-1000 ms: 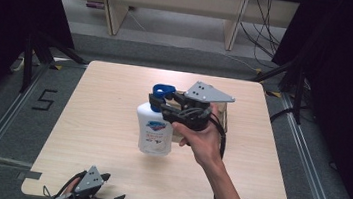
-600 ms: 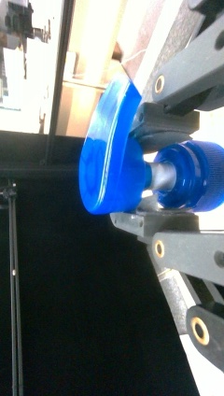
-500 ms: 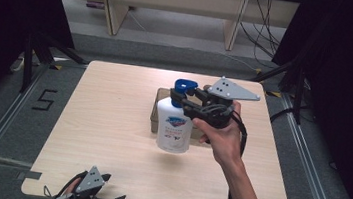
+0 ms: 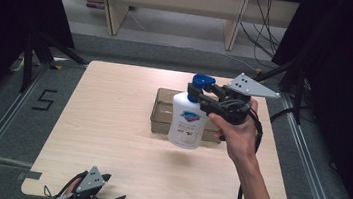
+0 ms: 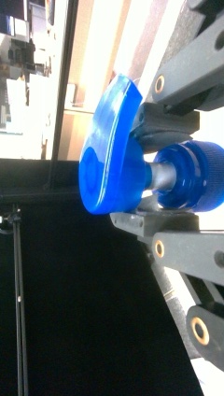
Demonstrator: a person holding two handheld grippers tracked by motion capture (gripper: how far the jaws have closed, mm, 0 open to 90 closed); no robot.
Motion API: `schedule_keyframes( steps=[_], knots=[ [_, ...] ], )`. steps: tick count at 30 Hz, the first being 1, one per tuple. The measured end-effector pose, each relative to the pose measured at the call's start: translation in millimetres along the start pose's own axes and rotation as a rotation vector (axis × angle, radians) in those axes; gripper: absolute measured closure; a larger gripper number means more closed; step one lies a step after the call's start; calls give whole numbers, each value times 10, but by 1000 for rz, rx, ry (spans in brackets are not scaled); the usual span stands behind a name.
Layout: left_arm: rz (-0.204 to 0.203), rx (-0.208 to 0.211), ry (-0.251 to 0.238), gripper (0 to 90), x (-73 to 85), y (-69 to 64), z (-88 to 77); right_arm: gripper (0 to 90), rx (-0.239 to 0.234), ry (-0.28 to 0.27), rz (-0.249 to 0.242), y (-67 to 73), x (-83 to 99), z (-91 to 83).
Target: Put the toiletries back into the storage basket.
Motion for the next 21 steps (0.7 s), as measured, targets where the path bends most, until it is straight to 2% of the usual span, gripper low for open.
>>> schedule_keyframes(
  steps=[2, 3, 4, 5, 6, 7, 9, 11, 13, 15, 17, 18, 20, 21],
  knots=[
    [-6, -2, -8, 150, -7, 0, 7, 621, 4, 1, -2, -23, -1, -10],
    [9, -7, -1, 150, -4, 14, 2, 621, 19, 5, 15, -68, -3, -41],
    [8, -5, 0, 151, -3, 11, 1, 621, 28, 6, 5, -96, -7, -53],
    [-7, 1, -9, 150, -7, -7, 6, 621, 29, 3, 8, -115, -17, -66],
    [8, -7, -1, 150, -2, 12, 1, 621, 35, 9, 20, -127, -16, -81],
    [2, -6, -4, 150, -4, 9, 5, 621, 43, 0, 1, -168, -34, -95],
    [7, -7, -2, 150, -3, 11, 4, 621, 57, 2, 6, -213, -41, -127],
    [-7, -8, -5, 150, -1, -4, 7, 620, 62, 6, 18, -243, -47, -151],
    [-5, -3, -2, 150, 1, -7, 13, 620, 74, 3, 8, -297, -53, -172],
    [22, -4, 16, 150, 17, 8, 4, 621, 78, 5, 28, -322, -59, -192],
    [18, -6, 22, 150, 21, 8, -1, 621, 90, 10, 23, -367, -68, -212],
    [-6, -2, 0, 150, 6, -9, 15, 621, 97, 7, 13, -393, -76, -220],
    [-6, -2, -5, 150, 0, -6, 16, 620, 110, 9, 7, -437, -85, -237],
    [-5, -2, -4, 150, 1, -6, 13, 621, 107, 16, 26, -432, -84, -244]
  ],
)
Point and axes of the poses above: each handheld gripper's, and its own axes: z roughly forward along the jaws, x roughly out of its underside, y roughly to its left, the point moved 10 cm from there along z, roughly forward along the jaws, and after that the axes turned 12 degrees about -z, right-handed, at the moved point
